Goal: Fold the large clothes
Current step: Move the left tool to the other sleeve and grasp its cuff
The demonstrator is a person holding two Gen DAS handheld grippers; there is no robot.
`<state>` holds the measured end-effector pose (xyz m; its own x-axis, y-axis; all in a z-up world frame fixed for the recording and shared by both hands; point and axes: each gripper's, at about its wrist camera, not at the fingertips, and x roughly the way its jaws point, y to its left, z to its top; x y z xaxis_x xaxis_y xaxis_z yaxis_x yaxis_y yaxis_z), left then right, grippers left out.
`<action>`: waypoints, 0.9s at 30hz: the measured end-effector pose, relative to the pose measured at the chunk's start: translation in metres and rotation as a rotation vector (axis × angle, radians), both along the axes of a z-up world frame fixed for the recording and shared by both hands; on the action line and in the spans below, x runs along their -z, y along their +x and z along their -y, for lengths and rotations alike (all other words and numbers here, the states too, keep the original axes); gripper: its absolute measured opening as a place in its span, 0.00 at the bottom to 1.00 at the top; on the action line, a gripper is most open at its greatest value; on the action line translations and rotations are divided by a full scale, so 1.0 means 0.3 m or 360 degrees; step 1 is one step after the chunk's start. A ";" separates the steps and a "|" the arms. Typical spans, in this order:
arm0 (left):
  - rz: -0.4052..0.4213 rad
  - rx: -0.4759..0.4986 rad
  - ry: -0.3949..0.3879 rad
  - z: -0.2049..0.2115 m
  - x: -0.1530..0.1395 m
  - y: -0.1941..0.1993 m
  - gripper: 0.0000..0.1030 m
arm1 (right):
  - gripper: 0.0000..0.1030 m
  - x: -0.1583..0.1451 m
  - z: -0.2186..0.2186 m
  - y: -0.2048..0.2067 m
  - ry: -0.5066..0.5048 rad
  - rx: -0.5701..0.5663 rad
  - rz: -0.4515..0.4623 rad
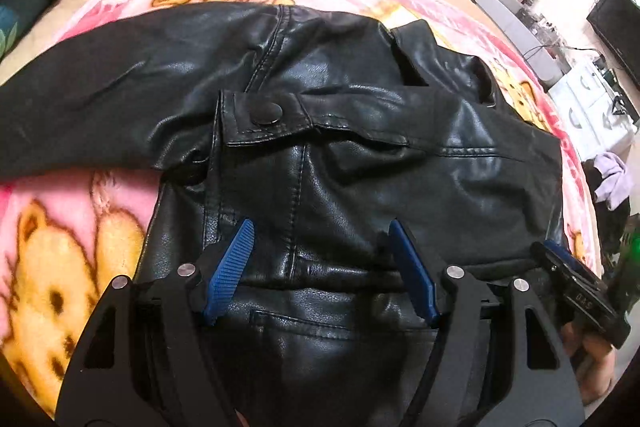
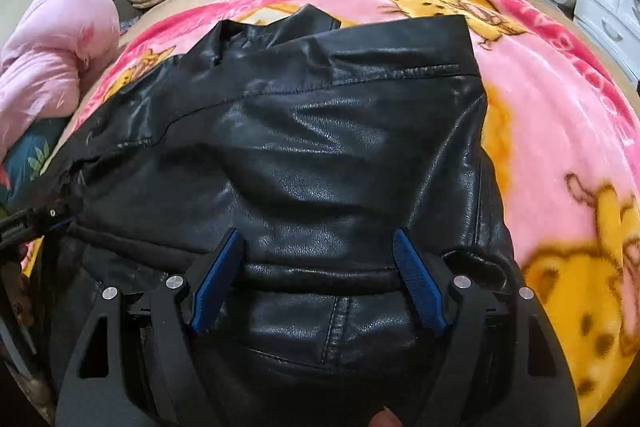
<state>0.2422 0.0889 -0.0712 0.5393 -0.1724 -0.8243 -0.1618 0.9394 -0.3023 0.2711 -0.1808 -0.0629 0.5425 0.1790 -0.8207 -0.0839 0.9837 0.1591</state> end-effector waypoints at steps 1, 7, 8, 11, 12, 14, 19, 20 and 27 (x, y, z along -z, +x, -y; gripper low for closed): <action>0.0002 0.0001 0.0013 0.000 -0.008 -0.002 0.64 | 0.77 -0.015 -0.009 -0.006 -0.0011 -0.0001 0.0018; 0.0049 -0.0015 0.0082 -0.019 -0.075 -0.032 0.80 | 0.86 -0.091 -0.062 -0.053 0.0080 -0.0066 0.0145; 0.0053 -0.0028 0.0099 -0.026 -0.083 -0.035 0.84 | 0.88 -0.102 -0.080 -0.061 0.0096 -0.0082 0.0164; 0.0078 -0.0110 0.0116 -0.072 -0.105 -0.051 0.91 | 0.94 -0.135 -0.134 -0.071 0.0107 -0.0139 0.0206; 0.0078 -0.0133 0.0108 -0.087 -0.106 -0.052 0.91 | 0.95 -0.145 -0.155 -0.064 0.0100 -0.0159 0.0216; 0.0064 -0.0170 0.0099 -0.111 -0.106 -0.053 0.91 | 0.95 -0.163 -0.202 -0.068 0.0085 -0.0200 0.0242; 0.0064 -0.0226 0.0097 -0.154 -0.119 -0.068 0.91 | 0.96 -0.193 -0.293 -0.062 0.0087 -0.0260 0.0276; 0.0072 -0.0232 0.0097 -0.160 -0.125 -0.071 0.91 | 0.96 -0.199 -0.313 -0.061 0.0091 -0.0275 0.0280; 0.0068 -0.0316 0.0198 -0.206 -0.142 -0.084 0.91 | 0.96 -0.230 -0.413 -0.058 0.0096 -0.0354 0.0306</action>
<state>0.2169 0.1506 -0.0287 0.5873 0.0421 -0.8083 -0.3367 0.9208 -0.1967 0.2537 -0.0570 0.0061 0.6290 0.3562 -0.6910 -0.3304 0.9271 0.1772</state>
